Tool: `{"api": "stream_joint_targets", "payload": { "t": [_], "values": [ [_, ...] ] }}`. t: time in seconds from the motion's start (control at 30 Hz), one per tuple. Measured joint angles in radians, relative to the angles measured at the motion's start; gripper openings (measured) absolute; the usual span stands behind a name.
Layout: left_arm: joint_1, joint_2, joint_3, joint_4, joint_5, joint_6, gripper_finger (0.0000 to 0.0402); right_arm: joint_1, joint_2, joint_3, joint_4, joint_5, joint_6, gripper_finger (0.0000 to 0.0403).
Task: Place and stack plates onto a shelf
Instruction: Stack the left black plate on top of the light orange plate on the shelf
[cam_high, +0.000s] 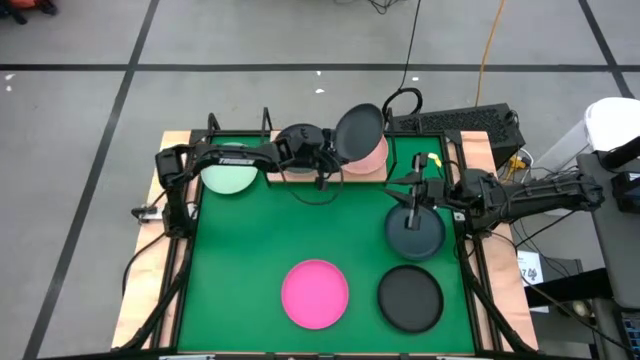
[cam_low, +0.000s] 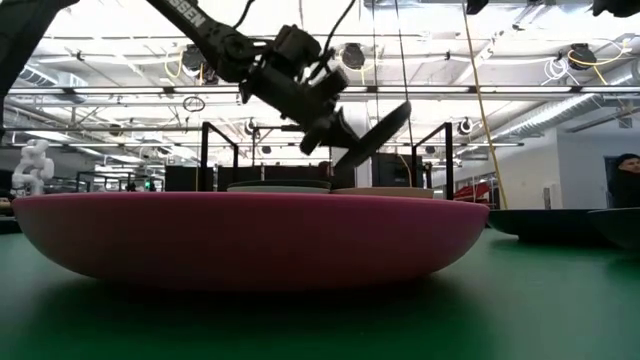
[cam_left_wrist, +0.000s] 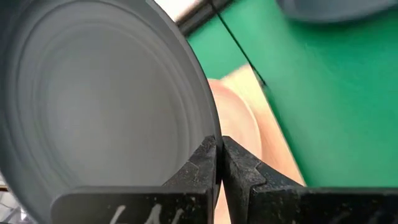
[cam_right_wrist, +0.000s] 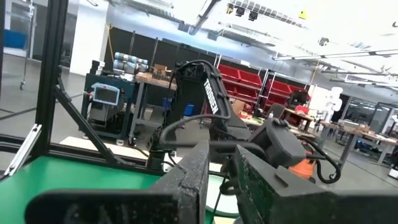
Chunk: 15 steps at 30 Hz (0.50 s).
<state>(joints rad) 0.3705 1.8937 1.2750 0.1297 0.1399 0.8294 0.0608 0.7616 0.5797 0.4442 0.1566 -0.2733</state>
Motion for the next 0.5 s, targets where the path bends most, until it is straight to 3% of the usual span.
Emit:
{"api": "stream_joint_targets", "payload": {
  "t": [0.5],
  "values": [
    [0.012, 0.018, 0.000, -0.031, -0.014, 0.031, 0.0025, 0.000, 0.003, 0.000, 0.000, 0.003, 0.000, 0.0066]
  ]
}}
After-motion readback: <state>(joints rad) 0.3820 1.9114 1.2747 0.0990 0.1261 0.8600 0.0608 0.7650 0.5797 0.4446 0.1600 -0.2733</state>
